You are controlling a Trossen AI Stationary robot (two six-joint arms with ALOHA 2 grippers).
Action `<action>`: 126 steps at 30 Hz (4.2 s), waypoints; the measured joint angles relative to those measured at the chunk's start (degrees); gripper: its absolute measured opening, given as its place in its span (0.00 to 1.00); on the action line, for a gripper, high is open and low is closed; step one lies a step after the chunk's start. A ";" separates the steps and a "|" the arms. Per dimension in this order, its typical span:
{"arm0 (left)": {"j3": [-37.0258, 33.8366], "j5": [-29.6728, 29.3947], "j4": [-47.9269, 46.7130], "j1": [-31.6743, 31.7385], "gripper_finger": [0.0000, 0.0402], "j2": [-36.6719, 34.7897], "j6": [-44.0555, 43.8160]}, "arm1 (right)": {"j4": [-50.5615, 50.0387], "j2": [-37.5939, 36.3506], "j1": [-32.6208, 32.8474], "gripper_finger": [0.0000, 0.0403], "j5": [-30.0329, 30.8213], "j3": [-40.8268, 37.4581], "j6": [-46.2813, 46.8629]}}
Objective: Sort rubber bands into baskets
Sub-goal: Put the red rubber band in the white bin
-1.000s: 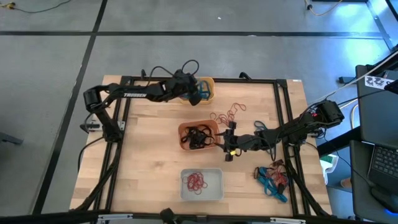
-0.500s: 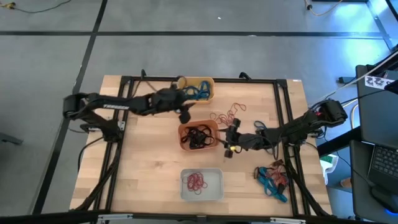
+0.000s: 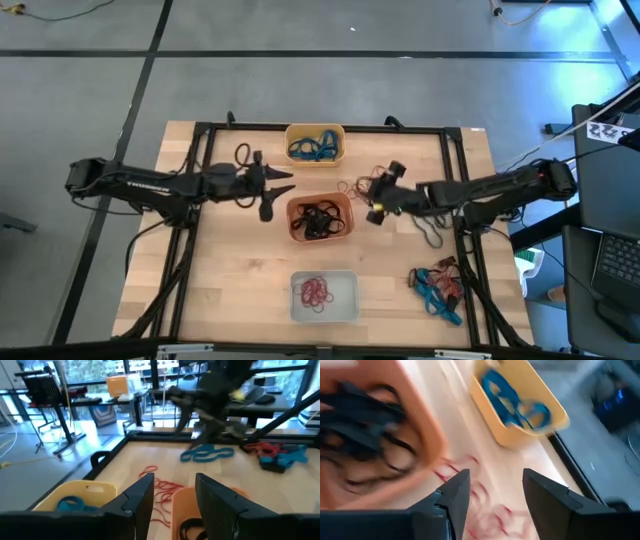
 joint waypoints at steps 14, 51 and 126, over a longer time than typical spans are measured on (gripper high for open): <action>-0.04 -0.08 1.89 -1.37 0.35 -2.57 1.59 | -22.43 0.41 -24.40 0.45 -17.85 4.40 5.32; -0.04 -0.32 3.38 -1.34 0.35 -2.54 -0.06 | -12.55 22.68 -46.81 0.35 -34.85 2.30 -0.66; -0.04 -0.30 4.68 -1.34 0.35 -2.52 -1.57 | -1.38 -5.80 6.43 0.00 -31.04 13.55 2.30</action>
